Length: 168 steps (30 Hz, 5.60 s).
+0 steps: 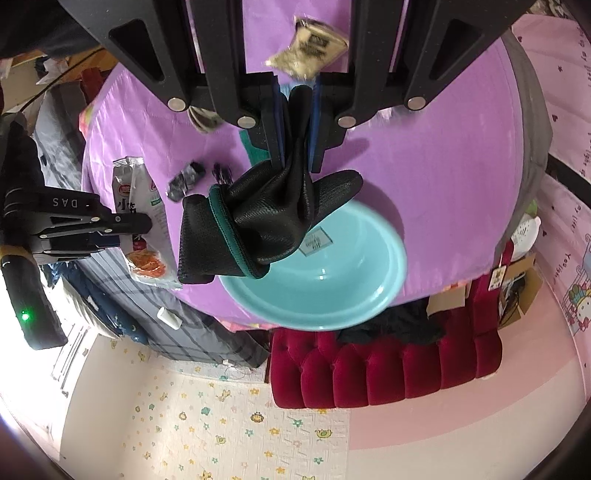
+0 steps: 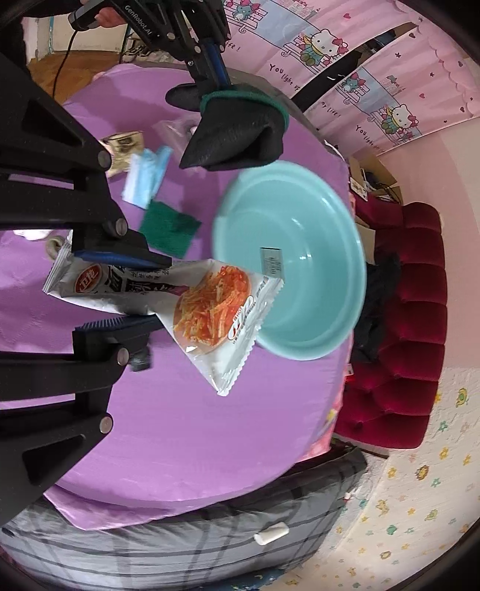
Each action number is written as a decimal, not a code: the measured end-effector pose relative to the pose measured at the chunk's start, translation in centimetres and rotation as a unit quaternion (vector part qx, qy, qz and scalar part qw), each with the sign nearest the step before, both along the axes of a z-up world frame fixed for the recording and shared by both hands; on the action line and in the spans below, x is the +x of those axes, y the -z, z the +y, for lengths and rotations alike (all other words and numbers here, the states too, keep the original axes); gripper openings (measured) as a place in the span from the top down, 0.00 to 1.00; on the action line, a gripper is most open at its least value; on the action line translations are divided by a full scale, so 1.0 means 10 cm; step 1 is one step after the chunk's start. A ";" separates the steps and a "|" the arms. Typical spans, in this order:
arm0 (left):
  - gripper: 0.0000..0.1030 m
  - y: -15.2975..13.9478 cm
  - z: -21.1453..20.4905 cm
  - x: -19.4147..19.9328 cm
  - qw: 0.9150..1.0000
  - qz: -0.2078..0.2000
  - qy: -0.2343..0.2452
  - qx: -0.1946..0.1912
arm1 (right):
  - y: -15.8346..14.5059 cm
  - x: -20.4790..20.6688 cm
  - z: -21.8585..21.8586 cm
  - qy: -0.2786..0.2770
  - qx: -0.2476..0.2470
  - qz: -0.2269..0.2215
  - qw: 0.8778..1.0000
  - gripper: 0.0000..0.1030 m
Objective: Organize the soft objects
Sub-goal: 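Carry gloves and snack packet over the blue basin and open both tools, then withdraw both tools from the basin toward the remaining items, then grasp the clear zip bag with the left tool while the right tool grasps the black package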
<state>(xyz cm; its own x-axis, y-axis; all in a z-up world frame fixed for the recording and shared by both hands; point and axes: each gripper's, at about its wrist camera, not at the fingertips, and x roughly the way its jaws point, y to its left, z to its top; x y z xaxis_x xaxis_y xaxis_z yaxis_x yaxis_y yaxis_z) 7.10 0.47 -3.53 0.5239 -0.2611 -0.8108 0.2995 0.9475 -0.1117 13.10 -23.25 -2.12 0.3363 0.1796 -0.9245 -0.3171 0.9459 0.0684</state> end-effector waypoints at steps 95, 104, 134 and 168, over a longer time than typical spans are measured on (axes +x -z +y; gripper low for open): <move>0.00 0.10 -0.09 0.79 0.994 -0.017 -0.082 0.064 | 0.11 0.77 0.06 0.036 -0.006 -0.020 0.999 0.00; 0.00 0.08 0.03 0.42 0.992 -0.026 -0.096 0.072 | 0.14 0.40 -0.07 0.035 -0.011 -0.026 0.999 0.00; 0.00 0.95 0.43 -0.35 0.986 0.036 -0.141 0.078 | 0.86 -0.11 -0.39 0.081 -0.019 0.016 0.996 0.00; 0.46 1.51 0.84 0.28 0.984 0.118 -0.127 0.036 | 1.24 0.10 -0.48 0.107 -0.046 0.085 0.990 0.00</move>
<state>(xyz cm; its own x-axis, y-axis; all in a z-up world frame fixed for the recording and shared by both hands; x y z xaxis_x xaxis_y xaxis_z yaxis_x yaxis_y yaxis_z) 9.87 8.90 -18.64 0.3591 -0.0832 -0.9296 0.0257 0.9965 -0.0792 14.06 -28.01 -14.56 0.1966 0.0334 -0.9799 -0.0992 0.9950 0.0140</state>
